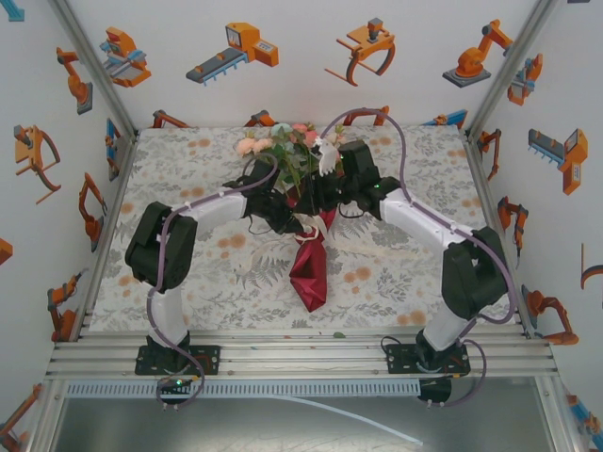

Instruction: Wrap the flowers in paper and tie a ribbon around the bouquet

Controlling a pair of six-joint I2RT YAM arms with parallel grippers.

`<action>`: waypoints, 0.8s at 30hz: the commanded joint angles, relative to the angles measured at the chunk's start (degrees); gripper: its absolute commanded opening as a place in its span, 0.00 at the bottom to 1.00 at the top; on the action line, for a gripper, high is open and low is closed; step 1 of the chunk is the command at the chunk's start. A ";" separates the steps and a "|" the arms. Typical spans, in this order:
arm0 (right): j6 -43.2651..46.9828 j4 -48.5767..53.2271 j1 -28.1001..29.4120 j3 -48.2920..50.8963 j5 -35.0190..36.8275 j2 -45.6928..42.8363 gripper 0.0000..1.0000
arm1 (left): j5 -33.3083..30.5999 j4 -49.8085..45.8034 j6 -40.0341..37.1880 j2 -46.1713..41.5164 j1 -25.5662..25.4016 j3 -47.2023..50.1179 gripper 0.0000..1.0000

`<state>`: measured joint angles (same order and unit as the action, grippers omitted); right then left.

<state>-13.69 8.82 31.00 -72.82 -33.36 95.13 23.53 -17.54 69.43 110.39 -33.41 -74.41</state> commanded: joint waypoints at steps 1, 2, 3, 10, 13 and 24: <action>1.23 4.09 -1.02 0.69 2.01 -4.01 0.48 | -1.00 0.39 1.04 0.52 0.80 0.45 0.00; 1.07 4.23 -1.20 1.80 3.07 -5.23 0.48 | -1.03 0.47 1.06 0.42 1.01 0.71 0.00; 0.87 4.18 -1.44 3.13 4.19 -6.36 0.48 | -1.03 0.49 1.06 0.36 1.21 0.93 0.00; 0.26 0.31 -1.56 11.31 7.44 -11.44 0.45 | -0.15 1.55 1.23 0.88 1.84 1.21 0.00; 0.01 -0.18 -1.56 12.76 7.48 -10.93 0.41 | 0.12 1.55 1.23 1.22 1.82 0.94 0.00; 0.16 -3.68 -1.12 8.19 7.07 0.71 0.41 | 0.80 1.15 0.91 1.11 1.81 1.11 0.00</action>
<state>-13.50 7.92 29.61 -61.82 -26.26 93.84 23.88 -16.05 69.91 110.91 -31.79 -73.71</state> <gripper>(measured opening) 0.421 0.007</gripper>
